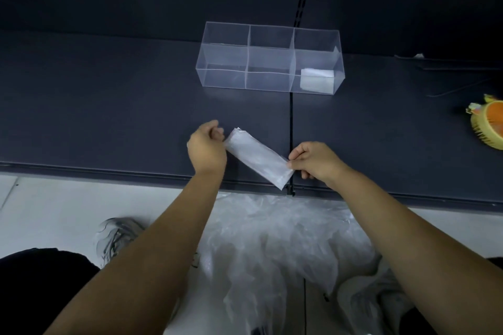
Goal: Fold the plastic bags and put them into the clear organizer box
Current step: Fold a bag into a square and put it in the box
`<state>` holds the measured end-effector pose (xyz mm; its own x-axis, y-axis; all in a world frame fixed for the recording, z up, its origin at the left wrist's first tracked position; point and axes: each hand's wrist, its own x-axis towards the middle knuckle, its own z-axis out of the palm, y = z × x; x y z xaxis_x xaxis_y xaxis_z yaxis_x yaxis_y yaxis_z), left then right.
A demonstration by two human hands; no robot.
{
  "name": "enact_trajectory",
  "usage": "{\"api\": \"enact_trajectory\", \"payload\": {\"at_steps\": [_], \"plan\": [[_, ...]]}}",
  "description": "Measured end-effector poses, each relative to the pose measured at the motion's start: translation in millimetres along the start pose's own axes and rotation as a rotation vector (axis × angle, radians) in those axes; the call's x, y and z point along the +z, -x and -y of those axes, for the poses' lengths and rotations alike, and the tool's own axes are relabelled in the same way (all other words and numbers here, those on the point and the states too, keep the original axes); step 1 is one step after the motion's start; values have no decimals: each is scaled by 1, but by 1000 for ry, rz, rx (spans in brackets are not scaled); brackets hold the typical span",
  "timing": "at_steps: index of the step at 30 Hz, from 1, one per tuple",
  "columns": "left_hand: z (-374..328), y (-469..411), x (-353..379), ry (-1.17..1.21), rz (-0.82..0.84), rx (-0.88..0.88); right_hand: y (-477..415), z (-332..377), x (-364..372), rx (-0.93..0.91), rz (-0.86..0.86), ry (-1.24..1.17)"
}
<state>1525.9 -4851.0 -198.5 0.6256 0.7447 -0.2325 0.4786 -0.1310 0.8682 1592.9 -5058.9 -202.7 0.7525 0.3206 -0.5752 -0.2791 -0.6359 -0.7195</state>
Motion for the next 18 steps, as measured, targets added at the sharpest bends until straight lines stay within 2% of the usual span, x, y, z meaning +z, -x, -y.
{"api": "enact_trajectory", "payload": {"at_steps": [1,2,3,5,6,7,11,14,15,18], "plan": [[1,10,-2,-204,-34,249,1,2,0,9,4,2],[3,23,-2,-316,22,497,1,3,-1,18,9,-2],[6,37,1,-363,178,668,2,5,-1,27,14,-10],[16,60,12,-470,509,795,5,8,-2,50,30,-38],[21,68,17,-533,602,797,7,10,-3,70,45,-67],[28,73,20,-567,627,782,10,12,-4,94,62,-111],[38,77,18,-446,462,771,20,22,-10,129,99,-257],[33,76,13,-385,486,731,22,26,-18,12,98,-120],[31,75,11,-312,508,636,22,27,-20,-48,117,-73],[26,63,9,106,525,207,20,25,-13,-148,272,-74]]}}
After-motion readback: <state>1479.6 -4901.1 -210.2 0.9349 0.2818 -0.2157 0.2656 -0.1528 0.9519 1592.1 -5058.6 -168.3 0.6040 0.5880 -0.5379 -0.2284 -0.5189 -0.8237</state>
